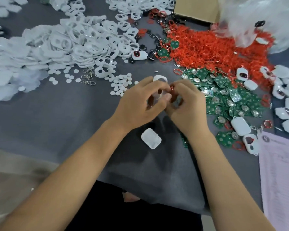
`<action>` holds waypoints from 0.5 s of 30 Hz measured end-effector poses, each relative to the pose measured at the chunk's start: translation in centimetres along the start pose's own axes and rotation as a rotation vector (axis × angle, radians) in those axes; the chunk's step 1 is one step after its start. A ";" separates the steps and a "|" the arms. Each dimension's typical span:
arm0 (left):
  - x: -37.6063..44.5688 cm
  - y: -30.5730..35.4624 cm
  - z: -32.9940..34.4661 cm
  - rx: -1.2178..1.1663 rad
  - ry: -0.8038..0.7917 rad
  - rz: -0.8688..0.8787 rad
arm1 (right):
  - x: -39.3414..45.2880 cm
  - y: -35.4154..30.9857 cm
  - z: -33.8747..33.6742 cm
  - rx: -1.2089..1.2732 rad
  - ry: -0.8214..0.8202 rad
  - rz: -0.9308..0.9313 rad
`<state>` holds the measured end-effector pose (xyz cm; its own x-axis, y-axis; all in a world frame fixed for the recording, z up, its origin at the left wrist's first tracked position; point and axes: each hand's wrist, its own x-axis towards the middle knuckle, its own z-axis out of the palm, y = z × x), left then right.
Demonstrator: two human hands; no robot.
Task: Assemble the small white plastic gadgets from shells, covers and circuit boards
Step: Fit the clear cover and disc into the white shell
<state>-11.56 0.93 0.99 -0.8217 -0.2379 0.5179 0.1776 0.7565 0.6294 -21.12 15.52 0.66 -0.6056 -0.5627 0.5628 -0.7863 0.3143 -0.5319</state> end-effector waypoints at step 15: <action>-0.7 -0.4 0.2 -0.117 0.135 -0.123 | -1.0 -1.5 0.5 -0.091 0.182 -0.002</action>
<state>-11.18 0.94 0.24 -0.7625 -0.4093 0.5010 0.1484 0.6431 0.7513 -19.29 15.27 0.55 -0.6097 -0.4182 0.6733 -0.7903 0.3861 -0.4758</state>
